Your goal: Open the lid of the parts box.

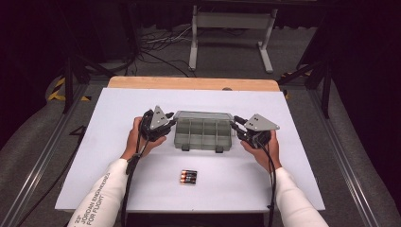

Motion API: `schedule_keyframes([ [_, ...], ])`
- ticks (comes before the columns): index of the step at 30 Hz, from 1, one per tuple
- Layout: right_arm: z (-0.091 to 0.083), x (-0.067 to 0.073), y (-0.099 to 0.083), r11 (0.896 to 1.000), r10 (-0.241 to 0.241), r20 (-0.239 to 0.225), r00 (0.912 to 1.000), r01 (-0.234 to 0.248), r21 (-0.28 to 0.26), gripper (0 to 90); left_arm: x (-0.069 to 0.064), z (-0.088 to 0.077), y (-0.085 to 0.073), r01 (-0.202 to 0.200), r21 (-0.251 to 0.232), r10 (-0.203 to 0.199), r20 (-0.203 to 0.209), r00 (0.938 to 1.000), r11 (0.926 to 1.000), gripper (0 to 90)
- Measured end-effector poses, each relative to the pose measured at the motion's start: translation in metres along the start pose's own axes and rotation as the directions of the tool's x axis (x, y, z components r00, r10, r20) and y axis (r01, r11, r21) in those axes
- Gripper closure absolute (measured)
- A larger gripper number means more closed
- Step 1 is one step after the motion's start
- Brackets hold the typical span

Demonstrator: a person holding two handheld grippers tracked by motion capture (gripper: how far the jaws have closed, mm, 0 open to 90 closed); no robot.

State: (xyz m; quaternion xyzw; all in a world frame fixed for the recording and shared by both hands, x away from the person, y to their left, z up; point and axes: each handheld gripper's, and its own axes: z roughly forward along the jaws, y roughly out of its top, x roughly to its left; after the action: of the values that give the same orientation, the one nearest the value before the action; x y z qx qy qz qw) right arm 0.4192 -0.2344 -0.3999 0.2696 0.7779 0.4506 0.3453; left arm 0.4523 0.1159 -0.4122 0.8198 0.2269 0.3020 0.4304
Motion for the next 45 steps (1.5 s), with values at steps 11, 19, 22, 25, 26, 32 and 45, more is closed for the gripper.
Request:
schedule_keyframes([
  [11,0.007,-0.013,0.007,0.998,0.064,-0.021,0.9977,-0.065,-0.010,71.3,0.007,0.003,0.006,0.020,-0.011,-0.020,0.008,0.9998,0.9997,72.3],
  [19,0.013,-0.020,0.014,0.994,0.109,-0.029,0.9936,-0.109,-0.010,71.1,0.012,0.006,0.009,0.058,-0.022,-0.058,0.013,0.9982,0.9981,71.9],
  [22,0.015,-0.023,0.015,0.994,0.111,-0.026,0.9935,-0.111,-0.013,72.2,0.014,0.007,0.011,0.060,-0.021,-0.059,0.012,0.9982,0.9980,71.8],
  [25,0.017,-0.024,0.014,0.993,0.118,-0.023,0.9928,-0.118,-0.012,72.9,0.015,0.009,0.012,0.064,-0.025,-0.064,0.016,0.9978,0.9976,72.0],
  [26,0.018,-0.025,0.014,0.993,0.120,-0.022,0.9925,-0.120,-0.012,73.1,0.016,0.009,0.012,0.070,-0.026,-0.069,0.015,0.9975,0.9972,72.0],
  [32,0.022,-0.030,0.012,0.990,0.137,-0.019,0.9904,-0.137,-0.014,76.0,0.017,0.014,0.014,0.089,-0.030,-0.088,0.026,0.9958,0.9956,72.0],
  [45,0.033,-0.040,0.013,0.981,0.193,-0.029,0.9808,-0.193,-0.015,76.3,0.024,0.022,0.017,0.137,-0.050,-0.135,0.033,0.9903,0.9894,71.3],
])
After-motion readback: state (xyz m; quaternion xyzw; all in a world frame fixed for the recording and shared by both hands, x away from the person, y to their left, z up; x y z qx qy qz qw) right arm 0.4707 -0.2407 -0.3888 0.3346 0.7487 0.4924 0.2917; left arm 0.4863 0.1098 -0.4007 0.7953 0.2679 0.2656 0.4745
